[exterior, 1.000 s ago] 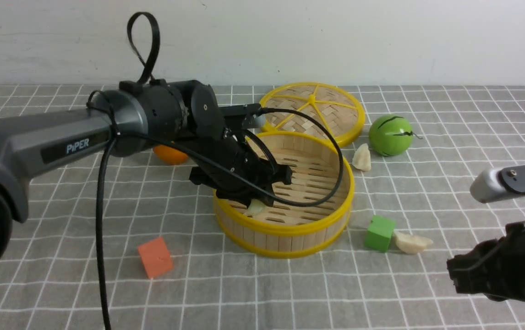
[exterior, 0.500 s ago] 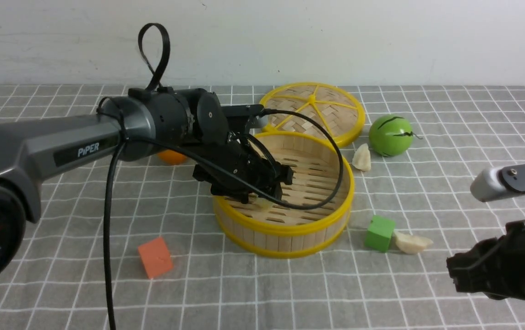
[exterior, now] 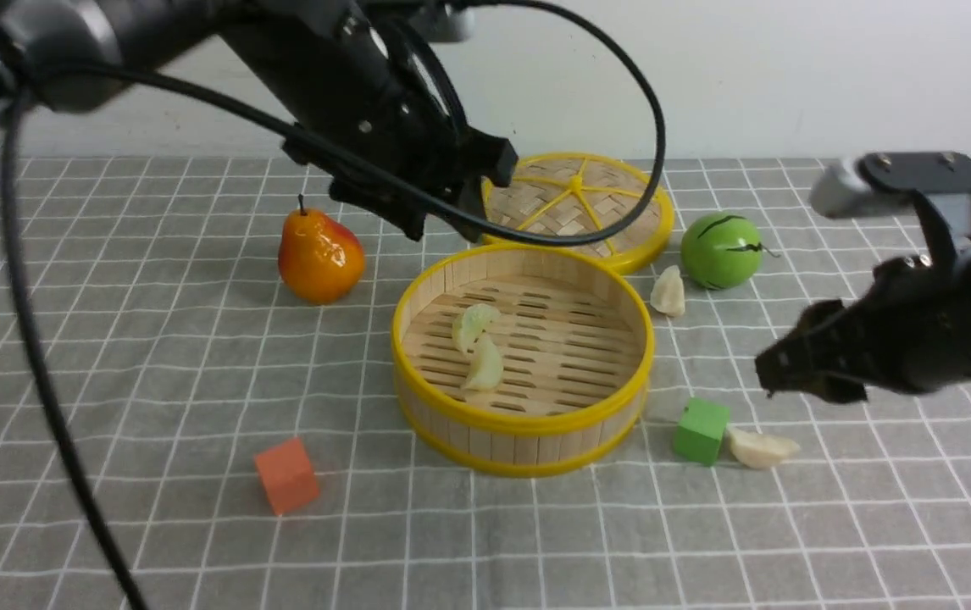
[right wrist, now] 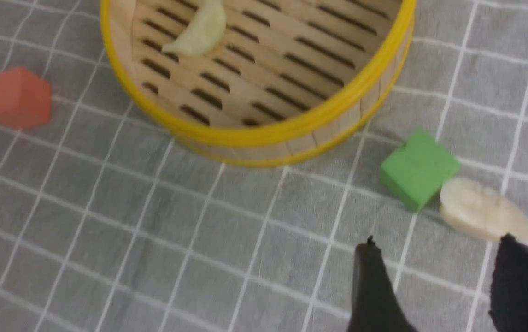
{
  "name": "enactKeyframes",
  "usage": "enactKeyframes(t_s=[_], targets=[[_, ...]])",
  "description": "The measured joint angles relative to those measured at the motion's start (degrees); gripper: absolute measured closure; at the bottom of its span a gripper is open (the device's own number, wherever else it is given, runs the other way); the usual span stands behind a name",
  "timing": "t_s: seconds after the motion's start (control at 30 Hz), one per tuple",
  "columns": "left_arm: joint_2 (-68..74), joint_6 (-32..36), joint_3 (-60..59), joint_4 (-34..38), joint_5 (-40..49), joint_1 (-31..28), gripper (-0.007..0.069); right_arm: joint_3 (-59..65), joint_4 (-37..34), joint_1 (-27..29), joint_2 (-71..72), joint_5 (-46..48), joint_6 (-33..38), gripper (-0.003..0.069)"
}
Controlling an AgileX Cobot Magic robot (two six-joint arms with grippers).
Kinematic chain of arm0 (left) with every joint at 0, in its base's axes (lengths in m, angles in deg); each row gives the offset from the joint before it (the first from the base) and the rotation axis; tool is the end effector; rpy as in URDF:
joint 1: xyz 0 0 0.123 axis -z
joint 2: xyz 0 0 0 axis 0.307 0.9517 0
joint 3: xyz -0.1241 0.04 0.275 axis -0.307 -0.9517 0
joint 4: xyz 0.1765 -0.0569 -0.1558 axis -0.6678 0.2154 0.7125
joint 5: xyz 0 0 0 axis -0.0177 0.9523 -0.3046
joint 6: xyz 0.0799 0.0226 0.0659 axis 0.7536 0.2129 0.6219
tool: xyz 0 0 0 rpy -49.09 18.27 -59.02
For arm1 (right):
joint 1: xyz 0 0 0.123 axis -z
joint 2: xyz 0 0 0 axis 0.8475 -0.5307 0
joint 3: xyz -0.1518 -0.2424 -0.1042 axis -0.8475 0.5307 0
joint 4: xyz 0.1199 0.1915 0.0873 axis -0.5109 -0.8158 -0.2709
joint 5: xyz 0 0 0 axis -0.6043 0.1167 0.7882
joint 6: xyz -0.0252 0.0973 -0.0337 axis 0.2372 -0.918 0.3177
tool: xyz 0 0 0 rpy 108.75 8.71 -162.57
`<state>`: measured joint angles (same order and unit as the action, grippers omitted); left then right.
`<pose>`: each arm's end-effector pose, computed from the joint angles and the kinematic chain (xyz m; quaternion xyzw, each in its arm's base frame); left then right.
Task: Put the dumplings into the steamer on the table with the grey tablecloth.
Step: 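Reach for and grasp a dumpling lying on the table beside the steamer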
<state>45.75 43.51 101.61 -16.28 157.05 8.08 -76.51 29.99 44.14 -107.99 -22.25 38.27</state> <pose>0.3488 -0.1877 0.3863 0.2067 0.9341 -0.1425 0.2538 0.2814 0.0956 0.3071 -0.0968 0.9229 0.1766 0.3280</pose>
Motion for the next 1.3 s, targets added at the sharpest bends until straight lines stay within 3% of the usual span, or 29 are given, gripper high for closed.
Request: enactKeyframes(t_s=[0.03, 0.07, 0.1, 0.17, 0.3, 0.67, 0.9, 0.93, 1.03, 1.3], targets=[[0.0, 0.0, 0.0, 0.0, 0.0, 0.0, 0.0314, -0.4, 0.0, 0.0, -0.6, 0.0, 0.0, 0.029], [-3.5, 0.0, -0.5, -0.8, 2.1, 0.0, 0.0389, -3.8, 0.0, 0.1, -5.3, -2.1, -1.7, 0.0274], [-4.4, 0.0, -0.7, -0.9, 2.2, 0.0, 0.0399, -4.3, 0.0, 0.1, -5.9, -2.7, -2.3, 0.0271], [-11.5, 0.0, -4.2, -1.2, 3.3, 0.0, 0.0522, -11.1, -0.1, 1.1, -14.6, -6.4, -4.8, 0.0263], [-23.1, 0.0, -11.5, -1.5, 3.4, 0.0, 0.0639, -21.6, -0.1, 3.5, -26.8, -7.4, -6.8, 0.0261], [-51.0, -1.0, -45.1, -13.8, 1.9, 0.0, 0.0638, -44.5, -0.1, 5.1, -49.1, -4.0, -6.9, 0.0261], [-63.4, -10.1, -63.6, -24.1, -9.3, 0.0, 0.0638, -47.2, 3.5, 5.1, -53.7, -5.6, -6.9, 0.0305], [-66.6, -12.3, -67.5, -25.9, -12.2, 0.0, 0.0638, -47.5, 4.7, 5.1, -53.8, -5.5, -7.0, 0.0347], [-70.6, -15.0, -72.0, -27.9, -15.8, 0.0, 0.0638, -47.8, 5.2, 5.1, -53.8, -4.6, -7.1, 0.0414], [-74.5, -16.3, -79.7, -28.8, -22.8, 0.0, 0.0638, -52.1, 6.8, 5.1, -51.6, 6.2, -6.8, 0.0415]])
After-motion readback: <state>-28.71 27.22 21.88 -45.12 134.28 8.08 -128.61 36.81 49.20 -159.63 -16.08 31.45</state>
